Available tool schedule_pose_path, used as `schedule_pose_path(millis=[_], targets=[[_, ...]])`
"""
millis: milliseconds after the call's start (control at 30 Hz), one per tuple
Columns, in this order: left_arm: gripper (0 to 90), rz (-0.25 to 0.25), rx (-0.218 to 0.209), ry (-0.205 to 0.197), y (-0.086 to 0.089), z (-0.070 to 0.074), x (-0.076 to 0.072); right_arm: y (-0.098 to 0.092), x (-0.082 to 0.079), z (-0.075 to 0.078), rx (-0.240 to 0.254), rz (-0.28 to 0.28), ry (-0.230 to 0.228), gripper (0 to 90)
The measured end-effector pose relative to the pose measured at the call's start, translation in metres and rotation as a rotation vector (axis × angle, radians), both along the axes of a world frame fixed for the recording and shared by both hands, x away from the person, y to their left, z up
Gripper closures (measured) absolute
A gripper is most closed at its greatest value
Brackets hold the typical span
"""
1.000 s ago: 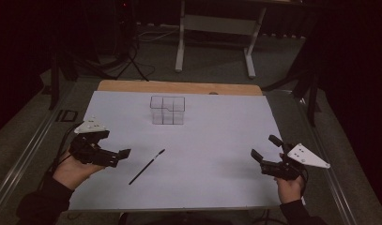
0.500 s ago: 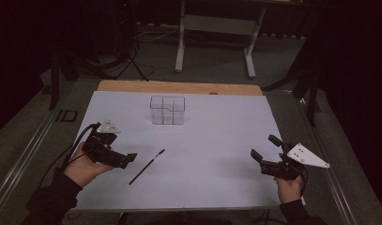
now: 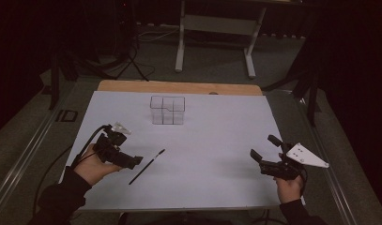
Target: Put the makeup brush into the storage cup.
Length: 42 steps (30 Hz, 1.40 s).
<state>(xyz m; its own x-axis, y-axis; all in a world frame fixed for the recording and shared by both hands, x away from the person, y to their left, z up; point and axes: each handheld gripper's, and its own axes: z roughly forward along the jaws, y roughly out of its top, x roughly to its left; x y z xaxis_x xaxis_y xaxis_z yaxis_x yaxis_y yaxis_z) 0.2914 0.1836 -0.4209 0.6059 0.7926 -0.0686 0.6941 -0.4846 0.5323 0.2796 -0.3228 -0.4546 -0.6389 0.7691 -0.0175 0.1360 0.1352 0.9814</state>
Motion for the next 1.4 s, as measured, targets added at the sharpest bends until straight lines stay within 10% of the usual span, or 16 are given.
schedule_pose_path(millis=[1400], targets=[[41.7,-0.064,0.053,0.275,-0.037,-0.061,0.034,0.002,0.002,-0.001,-0.010,0.013,0.008,10.7]])
